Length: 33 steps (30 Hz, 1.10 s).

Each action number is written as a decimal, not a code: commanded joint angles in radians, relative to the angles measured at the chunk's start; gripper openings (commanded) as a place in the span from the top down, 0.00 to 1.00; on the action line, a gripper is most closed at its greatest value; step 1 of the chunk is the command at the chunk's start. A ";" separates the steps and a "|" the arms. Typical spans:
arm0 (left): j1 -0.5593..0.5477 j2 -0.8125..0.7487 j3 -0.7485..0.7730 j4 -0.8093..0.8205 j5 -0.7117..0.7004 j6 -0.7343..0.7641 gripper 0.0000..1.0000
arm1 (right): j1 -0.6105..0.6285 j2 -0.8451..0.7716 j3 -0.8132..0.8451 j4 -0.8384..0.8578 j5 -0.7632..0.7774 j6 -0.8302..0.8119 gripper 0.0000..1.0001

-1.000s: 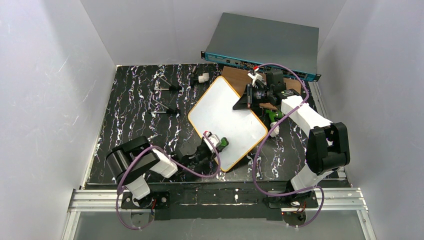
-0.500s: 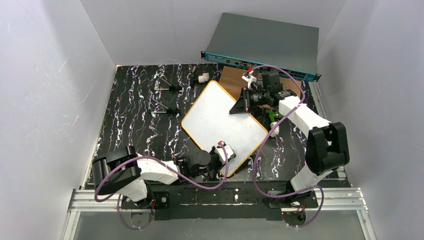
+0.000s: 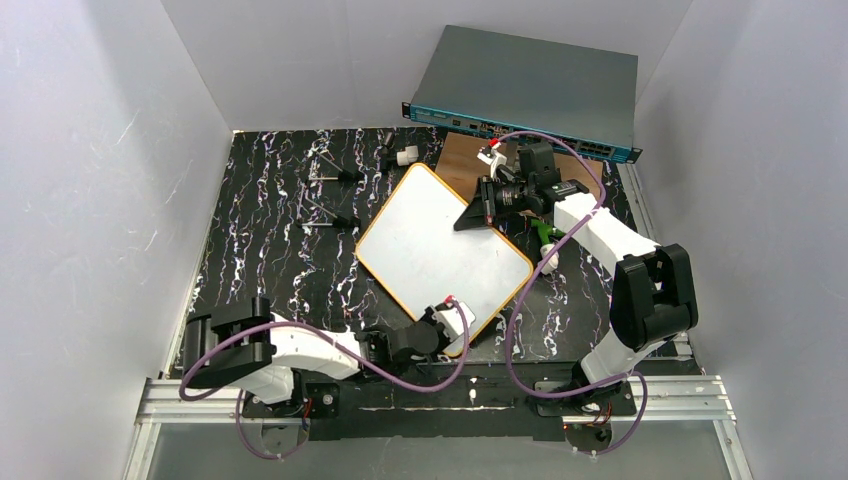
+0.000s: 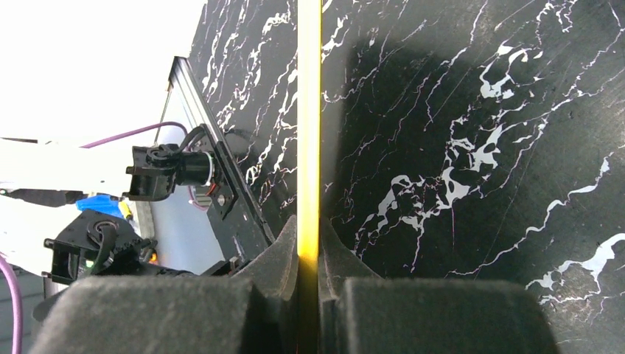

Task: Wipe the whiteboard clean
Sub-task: Erase the whiteboard at the center of the board.

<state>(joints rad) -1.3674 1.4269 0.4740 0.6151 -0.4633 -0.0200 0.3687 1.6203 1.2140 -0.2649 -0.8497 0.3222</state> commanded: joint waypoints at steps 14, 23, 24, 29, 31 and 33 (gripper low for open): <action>-0.144 0.194 0.180 -0.197 -0.248 -0.028 1.00 | 0.014 -0.044 0.021 0.082 -0.118 0.074 0.99; -0.116 0.216 0.292 -0.218 -0.353 0.062 1.00 | 0.015 -0.046 0.018 0.087 -0.118 0.075 0.99; -0.107 0.216 0.299 -0.205 -0.346 0.071 1.00 | 0.015 -0.046 0.017 0.087 -0.118 0.076 0.99; -0.075 0.202 0.331 -0.185 -0.298 0.091 1.00 | 0.015 -0.048 0.016 0.085 -0.112 0.075 0.99; -0.068 0.187 0.331 -0.183 -0.273 0.088 1.00 | 0.015 -0.048 0.016 0.085 -0.111 0.074 0.99; -0.064 0.172 0.325 -0.182 -0.239 0.079 1.00 | 0.013 -0.046 0.016 0.084 -0.111 0.073 0.99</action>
<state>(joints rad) -1.4685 1.6196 0.7925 0.4519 -0.7620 0.0566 0.3592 1.6199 1.2140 -0.2127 -0.8932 0.3145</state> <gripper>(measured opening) 0.226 0.099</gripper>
